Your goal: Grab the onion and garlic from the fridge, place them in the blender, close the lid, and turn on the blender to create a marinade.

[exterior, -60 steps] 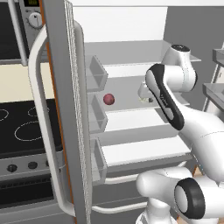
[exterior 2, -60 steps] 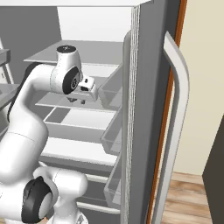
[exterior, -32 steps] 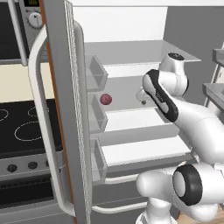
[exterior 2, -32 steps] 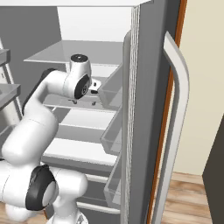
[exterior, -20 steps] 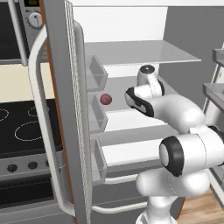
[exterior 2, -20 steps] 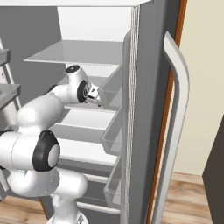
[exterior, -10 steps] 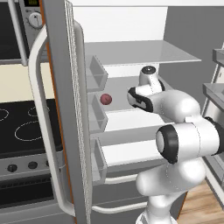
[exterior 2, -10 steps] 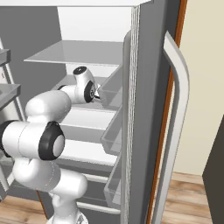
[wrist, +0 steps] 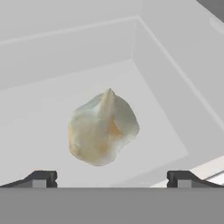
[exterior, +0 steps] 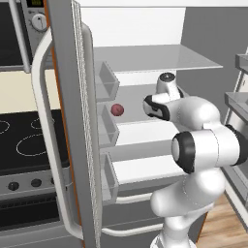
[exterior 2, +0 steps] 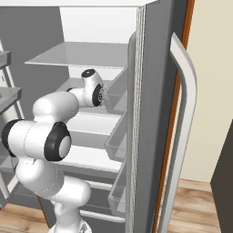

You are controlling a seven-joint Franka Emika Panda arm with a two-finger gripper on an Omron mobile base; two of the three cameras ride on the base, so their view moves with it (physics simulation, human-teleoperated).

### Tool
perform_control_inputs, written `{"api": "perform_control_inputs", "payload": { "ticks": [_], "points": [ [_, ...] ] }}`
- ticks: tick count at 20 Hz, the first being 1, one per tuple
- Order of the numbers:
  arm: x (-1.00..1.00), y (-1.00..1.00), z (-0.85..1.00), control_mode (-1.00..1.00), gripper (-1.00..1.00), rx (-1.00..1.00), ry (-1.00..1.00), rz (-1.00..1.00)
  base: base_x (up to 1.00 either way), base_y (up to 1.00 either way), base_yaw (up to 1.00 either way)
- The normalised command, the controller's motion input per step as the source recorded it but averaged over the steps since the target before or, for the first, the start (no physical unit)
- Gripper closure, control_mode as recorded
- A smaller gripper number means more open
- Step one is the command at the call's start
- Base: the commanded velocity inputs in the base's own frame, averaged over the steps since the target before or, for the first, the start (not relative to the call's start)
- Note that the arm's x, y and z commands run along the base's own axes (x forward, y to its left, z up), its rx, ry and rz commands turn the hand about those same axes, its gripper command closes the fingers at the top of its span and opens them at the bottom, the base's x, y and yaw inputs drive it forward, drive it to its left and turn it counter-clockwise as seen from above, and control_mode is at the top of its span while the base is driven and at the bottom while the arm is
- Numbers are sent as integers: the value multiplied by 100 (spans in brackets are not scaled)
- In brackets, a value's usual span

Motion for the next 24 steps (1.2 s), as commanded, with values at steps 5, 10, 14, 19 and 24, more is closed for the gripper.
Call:
{"api": "perform_control_inputs", "payload": {
  "ticks": [5, 10, 14, 19, 24],
  "points": [
    [27, -12, -8, -100, -100, 0, 0, 0, 0, 0, 0],
    [23, -19, -3, -100, -100, 0, 0, 0, 0, 0, 0],
    [26, -1, -7, -100, -100, 0, 0, 0, 0, 0, 0],
    [24, 0, -24, -100, -100, 0, 0, 0, 0, 0, 0],
    [3, 0, -40, -100, 100, 0, 0, 0, 0, 0, 0]
  ]
}}
